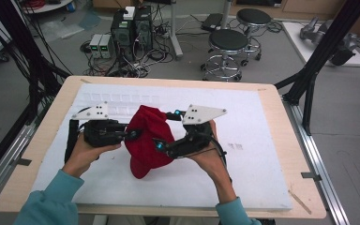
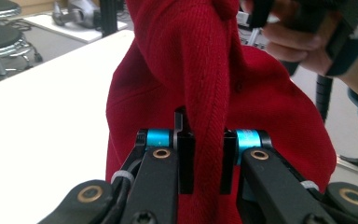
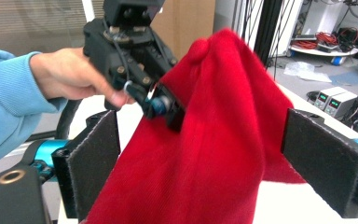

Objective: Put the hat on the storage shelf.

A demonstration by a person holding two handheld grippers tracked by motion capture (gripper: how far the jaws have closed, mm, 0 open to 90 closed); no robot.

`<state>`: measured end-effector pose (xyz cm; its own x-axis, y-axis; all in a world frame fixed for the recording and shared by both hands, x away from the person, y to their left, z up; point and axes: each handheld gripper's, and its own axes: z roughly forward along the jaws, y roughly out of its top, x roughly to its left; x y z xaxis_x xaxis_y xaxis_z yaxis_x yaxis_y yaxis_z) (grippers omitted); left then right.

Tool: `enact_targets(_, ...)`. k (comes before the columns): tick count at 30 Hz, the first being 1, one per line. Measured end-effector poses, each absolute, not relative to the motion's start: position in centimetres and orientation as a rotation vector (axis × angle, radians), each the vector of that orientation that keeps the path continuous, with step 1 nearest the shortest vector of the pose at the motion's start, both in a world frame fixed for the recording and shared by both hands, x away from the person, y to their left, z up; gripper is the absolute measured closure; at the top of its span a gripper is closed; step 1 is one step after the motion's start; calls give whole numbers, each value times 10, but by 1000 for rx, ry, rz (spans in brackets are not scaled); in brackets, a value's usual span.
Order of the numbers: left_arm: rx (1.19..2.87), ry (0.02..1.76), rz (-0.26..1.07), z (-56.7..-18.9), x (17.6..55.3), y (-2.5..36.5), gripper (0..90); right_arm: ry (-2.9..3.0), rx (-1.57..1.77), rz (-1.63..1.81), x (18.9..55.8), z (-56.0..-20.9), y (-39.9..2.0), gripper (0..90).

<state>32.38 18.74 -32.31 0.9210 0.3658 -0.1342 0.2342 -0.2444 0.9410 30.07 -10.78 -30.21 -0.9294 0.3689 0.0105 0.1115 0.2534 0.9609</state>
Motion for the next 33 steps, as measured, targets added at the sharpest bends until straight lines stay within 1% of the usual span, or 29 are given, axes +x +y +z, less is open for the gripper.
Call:
enact_targets(6, 1828, 478, 180, -310, 332, 190, 835, 2268, 473, 1796, 289, -303, -122, 109)
enact_targets(15, 1785, 570, 250, -295, 341, 190, 835, 2246, 508, 1816, 284, -311, -131, 109)
enact_targets(26, 1768, 574, 313, -272, 345, 181, 835, 2262, 532, 1893, 279, -327, -132, 109)
enact_targets(33, 1756, 578, 314, -265, 346, 172, 836, 2284, 615, 1935, 281, -337, -130, 109)
